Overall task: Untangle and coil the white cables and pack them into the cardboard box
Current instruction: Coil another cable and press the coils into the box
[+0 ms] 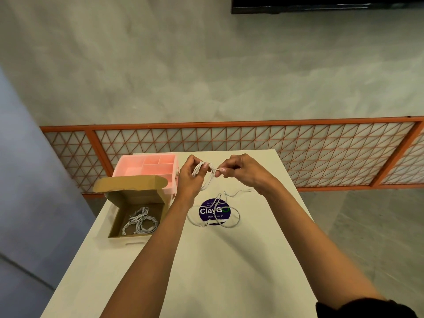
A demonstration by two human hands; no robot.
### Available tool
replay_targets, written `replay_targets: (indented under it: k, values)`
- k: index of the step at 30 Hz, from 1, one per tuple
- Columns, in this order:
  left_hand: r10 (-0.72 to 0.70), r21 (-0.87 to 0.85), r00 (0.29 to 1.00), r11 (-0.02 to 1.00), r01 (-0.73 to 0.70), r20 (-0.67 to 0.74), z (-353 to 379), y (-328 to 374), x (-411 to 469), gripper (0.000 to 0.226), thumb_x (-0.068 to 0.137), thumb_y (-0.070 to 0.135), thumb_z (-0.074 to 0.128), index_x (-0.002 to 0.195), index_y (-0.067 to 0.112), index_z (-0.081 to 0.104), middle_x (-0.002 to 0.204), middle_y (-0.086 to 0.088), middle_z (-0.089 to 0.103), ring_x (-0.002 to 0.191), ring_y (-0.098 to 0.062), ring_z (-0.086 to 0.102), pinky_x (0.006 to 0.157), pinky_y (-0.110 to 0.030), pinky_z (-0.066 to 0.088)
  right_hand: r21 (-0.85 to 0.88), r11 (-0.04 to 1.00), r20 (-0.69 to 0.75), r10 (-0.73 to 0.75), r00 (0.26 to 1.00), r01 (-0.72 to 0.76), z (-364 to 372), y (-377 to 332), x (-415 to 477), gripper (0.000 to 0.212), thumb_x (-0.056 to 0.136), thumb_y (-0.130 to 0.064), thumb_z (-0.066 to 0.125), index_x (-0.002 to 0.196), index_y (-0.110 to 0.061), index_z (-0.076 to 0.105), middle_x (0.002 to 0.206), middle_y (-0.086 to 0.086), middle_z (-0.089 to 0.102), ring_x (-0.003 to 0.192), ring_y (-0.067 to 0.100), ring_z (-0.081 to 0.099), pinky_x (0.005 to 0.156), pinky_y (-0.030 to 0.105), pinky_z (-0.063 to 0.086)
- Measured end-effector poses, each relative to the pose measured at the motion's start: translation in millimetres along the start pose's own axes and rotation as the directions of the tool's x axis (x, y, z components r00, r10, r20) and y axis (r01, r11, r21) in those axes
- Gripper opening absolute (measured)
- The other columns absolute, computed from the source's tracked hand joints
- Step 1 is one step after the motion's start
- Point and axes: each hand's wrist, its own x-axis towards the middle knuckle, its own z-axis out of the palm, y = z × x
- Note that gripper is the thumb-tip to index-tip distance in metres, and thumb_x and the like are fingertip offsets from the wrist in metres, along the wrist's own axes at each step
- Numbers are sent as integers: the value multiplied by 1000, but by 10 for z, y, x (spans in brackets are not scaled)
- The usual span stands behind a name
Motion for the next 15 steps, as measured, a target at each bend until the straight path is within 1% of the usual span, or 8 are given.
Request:
replay_targets:
  k: [3, 5, 7, 9, 10, 11, 13, 15]
  values:
    - [-25, -42, 1000, 999, 25, 9, 7, 38, -22, 19, 94, 22, 58, 83, 13, 46, 81, 3, 64, 68, 1, 55, 55, -24, 34, 42, 999, 12, 7, 1000, -8, -46, 63, -6, 14, 90, -15, 62, 93, -11, 75, 87, 0, 62, 74, 4, 53, 72, 21, 40]
    - [-71, -84, 997, 994, 73, 27, 6, 66, -42, 18, 94, 26, 58, 81, 19, 47, 85, 3, 67, 72, -3, 54, 54, -24, 33, 68, 997, -7, 27, 1000, -26, -77, 98, -12, 15, 91, -17, 61, 93, -12, 75, 86, 1, 62, 75, 6, 53, 70, 20, 39]
    - [-112, -126, 991, 985, 120, 70, -3, 103, -57, 14, 94, 28, 58, 83, 23, 50, 88, 4, 69, 73, -7, 53, 55, -23, 34, 99, 994, -38, 55, 998, -51, -108, 135, -15, 16, 92, -18, 59, 94, -13, 74, 85, 4, 62, 75, 7, 50, 63, 18, 36]
    - [-131, -213, 980, 964, 160, 147, -23, 131, -64, 4, 93, 25, 59, 92, 25, 54, 85, 6, 70, 61, -2, 49, 53, -21, 34, 120, 991, -75, 75, 994, -66, -131, 169, -15, 17, 93, -18, 59, 97, -11, 74, 81, 3, 62, 70, 4, 49, 57, 13, 35]
    - [-135, -259, 972, 948, 183, 195, -37, 135, -62, 8, 93, 23, 59, 100, 25, 57, 84, 7, 70, 55, -1, 44, 52, -19, 33, 116, 991, -90, 77, 993, -67, -137, 181, -15, 17, 93, -18, 59, 97, -11, 74, 81, 1, 63, 68, 2, 50, 55, 11, 36]
    - [-140, -288, 959, 934, 211, 247, -55, 153, -65, 17, 92, 21, 59, 108, 25, 59, 82, 8, 68, 53, -2, 39, 51, -17, 32, 108, 992, -99, 76, 992, -65, -140, 198, -10, 17, 93, -18, 59, 98, -12, 74, 82, 1, 64, 68, 2, 51, 55, 11, 36]
    - [-139, -279, 933, 930, 239, 332, -78, 185, -65, 28, 90, 21, 61, 118, 24, 62, 80, 11, 63, 56, -4, 35, 52, -15, 32, 99, 993, -110, 75, 991, -64, -136, 241, 3, 14, 92, -18, 60, 97, -16, 74, 84, -1, 67, 71, 7, 53, 59, 16, 39]
    - [-129, -220, 924, 951, 219, 360, -73, 207, -68, 23, 87, 22, 65, 110, 25, 68, 79, 10, 60, 64, -7, 38, 54, -18, 31, 121, 991, -122, 76, 990, -61, -113, 280, 11, 13, 91, -17, 61, 96, -16, 73, 85, -4, 69, 72, 10, 57, 62, 16, 43]
